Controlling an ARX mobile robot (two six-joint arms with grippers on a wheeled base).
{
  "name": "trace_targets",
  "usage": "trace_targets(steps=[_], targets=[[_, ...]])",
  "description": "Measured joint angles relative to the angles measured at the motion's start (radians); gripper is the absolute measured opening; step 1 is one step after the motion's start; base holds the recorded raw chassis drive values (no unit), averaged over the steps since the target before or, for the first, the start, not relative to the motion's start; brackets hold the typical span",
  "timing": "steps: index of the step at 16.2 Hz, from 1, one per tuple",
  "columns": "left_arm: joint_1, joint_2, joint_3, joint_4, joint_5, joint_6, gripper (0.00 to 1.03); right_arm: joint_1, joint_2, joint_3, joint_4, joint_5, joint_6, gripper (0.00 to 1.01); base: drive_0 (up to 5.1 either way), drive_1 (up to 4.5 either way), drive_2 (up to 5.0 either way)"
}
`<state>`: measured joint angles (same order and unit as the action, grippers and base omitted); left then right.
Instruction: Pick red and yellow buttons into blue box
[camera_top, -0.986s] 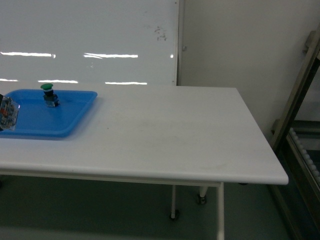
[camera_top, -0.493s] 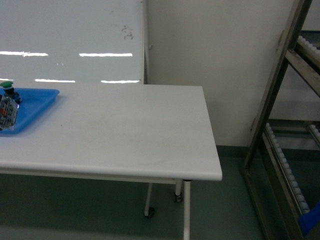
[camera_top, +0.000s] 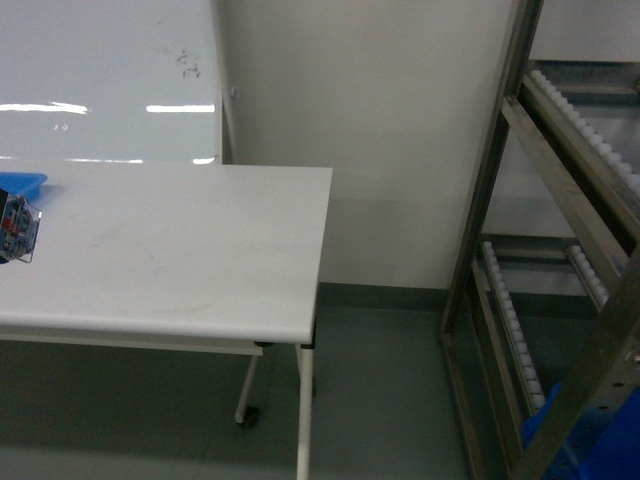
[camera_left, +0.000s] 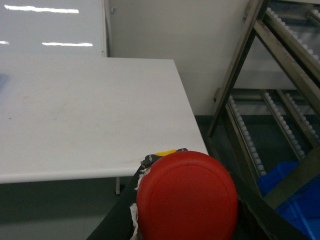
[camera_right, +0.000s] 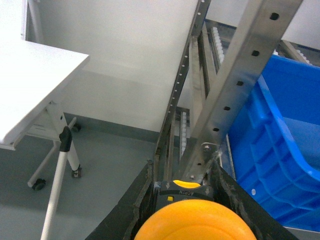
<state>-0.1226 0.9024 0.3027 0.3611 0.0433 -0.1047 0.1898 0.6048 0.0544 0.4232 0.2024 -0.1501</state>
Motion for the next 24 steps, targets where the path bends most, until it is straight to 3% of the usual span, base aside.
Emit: trace_targets(steps=[24], targets=[[0.0, -0.001, 0.0, 0.001, -0.002, 0.0, 0.32, 0.0, 0.0, 0.0, 0.0, 0.0, 0.0, 0.31, 5.0, -2.36, -2.4]])
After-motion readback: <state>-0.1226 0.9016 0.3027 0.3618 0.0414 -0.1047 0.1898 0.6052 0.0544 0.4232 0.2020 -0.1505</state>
